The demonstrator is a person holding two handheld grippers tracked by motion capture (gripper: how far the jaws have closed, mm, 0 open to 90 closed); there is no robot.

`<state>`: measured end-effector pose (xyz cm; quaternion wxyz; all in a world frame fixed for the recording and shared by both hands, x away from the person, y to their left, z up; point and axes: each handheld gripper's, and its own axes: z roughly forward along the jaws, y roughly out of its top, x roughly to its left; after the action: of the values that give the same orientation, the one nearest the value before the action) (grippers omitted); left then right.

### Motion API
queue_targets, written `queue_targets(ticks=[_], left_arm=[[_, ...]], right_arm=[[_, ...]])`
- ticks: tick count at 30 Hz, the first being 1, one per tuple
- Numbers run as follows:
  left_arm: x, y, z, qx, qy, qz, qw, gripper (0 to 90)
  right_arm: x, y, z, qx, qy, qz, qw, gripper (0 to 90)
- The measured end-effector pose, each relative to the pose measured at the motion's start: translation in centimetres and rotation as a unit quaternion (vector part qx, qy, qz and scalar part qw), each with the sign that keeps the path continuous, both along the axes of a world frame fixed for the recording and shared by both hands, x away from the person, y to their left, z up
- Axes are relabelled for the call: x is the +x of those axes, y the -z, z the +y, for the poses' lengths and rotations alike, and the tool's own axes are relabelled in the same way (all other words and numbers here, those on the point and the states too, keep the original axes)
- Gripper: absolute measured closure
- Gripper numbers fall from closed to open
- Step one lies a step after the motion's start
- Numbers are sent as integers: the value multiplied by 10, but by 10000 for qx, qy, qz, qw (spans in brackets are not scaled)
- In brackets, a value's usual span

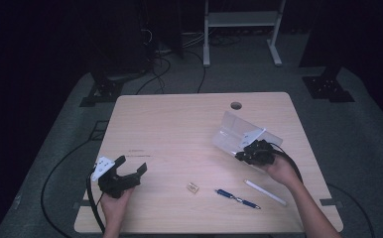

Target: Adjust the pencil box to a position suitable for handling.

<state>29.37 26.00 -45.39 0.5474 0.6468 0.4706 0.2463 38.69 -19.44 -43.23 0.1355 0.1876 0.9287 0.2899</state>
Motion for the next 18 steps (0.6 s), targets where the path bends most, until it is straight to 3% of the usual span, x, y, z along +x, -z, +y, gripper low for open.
queue_targets(ticks=[18], left_arm=[[0, -1, 2, -14, -7, -22, 10000, 34]], right_arm=[[-2, 7, 45, -28, -749, 170, 9970, 864]])
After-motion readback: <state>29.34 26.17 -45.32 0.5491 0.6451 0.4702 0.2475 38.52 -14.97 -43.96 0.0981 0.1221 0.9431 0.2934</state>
